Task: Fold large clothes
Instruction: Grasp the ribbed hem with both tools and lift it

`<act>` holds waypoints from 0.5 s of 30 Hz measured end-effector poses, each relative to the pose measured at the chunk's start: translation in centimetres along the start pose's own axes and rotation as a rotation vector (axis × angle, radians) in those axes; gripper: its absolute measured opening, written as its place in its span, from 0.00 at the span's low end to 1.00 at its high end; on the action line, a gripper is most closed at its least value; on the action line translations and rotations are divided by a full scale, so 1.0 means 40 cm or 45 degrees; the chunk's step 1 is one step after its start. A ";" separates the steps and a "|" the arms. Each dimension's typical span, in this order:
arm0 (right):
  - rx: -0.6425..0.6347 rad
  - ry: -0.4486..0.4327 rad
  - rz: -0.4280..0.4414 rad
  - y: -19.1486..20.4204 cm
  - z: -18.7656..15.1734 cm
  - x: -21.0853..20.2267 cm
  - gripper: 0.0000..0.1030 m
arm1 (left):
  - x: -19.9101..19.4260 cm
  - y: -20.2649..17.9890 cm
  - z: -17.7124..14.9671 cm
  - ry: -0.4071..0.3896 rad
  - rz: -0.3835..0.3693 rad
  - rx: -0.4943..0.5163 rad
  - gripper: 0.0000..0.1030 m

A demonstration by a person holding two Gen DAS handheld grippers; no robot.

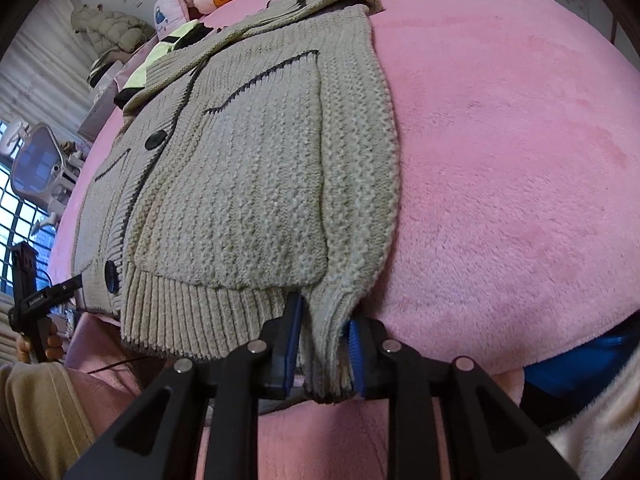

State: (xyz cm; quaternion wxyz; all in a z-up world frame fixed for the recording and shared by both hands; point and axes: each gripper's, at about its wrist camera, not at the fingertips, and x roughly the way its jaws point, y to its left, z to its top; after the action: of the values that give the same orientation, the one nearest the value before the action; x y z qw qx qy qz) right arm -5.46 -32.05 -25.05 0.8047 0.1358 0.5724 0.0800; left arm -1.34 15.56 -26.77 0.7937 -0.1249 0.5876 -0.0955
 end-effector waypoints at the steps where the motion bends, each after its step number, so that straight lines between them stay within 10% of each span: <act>1: -0.015 0.000 -0.007 0.005 0.000 0.000 0.19 | 0.004 -0.008 0.000 0.004 0.032 0.015 0.67; 2: -0.037 0.000 -0.012 0.011 0.000 -0.001 0.13 | 0.006 -0.020 0.002 0.011 0.058 0.033 0.58; 4: -0.073 0.000 -0.034 0.029 0.000 -0.005 0.10 | 0.000 -0.048 0.012 0.037 0.013 0.073 0.11; 9: -0.130 -0.050 -0.041 0.065 0.015 -0.070 0.07 | -0.037 -0.085 0.050 0.097 0.028 0.077 0.08; 15: -0.037 -0.292 0.151 0.058 0.114 -0.251 0.07 | -0.191 -0.085 0.154 -0.089 -0.285 -0.134 0.08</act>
State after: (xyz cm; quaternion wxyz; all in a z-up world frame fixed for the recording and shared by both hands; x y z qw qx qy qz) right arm -4.44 -33.26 -13.91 0.8607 0.1661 0.4662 0.1199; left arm 2.32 15.14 -17.05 0.7905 -0.2344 0.5461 -0.1480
